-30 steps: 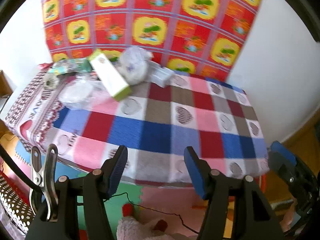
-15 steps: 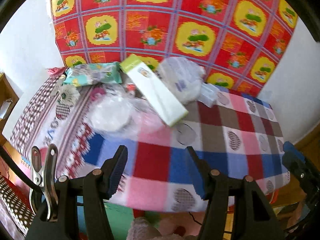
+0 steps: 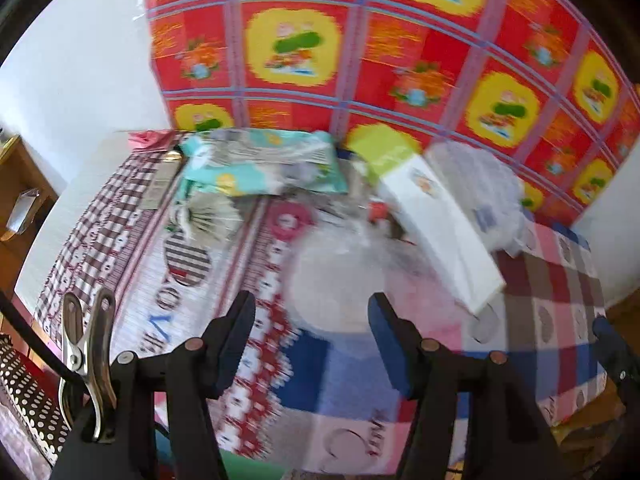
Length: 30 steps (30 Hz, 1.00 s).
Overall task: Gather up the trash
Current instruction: 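Bring both tools down to the remaining trash on the bed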
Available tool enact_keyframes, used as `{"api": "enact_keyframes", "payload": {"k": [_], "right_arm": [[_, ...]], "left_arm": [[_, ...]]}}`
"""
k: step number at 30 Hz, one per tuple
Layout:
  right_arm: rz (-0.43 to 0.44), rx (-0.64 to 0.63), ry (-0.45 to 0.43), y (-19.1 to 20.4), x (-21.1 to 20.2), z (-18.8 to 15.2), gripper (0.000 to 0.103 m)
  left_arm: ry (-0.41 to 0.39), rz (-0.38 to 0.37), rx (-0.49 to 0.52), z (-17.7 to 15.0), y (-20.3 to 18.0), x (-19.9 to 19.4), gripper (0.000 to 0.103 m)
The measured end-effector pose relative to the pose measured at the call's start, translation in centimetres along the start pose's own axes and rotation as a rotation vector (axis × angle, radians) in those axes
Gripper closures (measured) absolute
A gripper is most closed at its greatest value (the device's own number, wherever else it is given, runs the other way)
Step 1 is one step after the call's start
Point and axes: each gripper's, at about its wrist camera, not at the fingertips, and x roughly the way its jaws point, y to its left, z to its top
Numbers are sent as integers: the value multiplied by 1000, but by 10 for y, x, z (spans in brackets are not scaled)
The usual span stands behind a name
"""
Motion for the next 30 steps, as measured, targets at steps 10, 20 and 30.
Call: {"api": "enact_keyframes", "payload": {"k": [10,20,30], "right_arm": [[-6,-65,56,29,51,24,35],[-27,-178,132,47,124,48,34],[-103,-240,200,56,169,57,28]], "left_arm": [[-10,46,-87,25,55,23,41],[9,64,-129,38,99,43,41],[7,90,-145,60,152,63,41]]}}
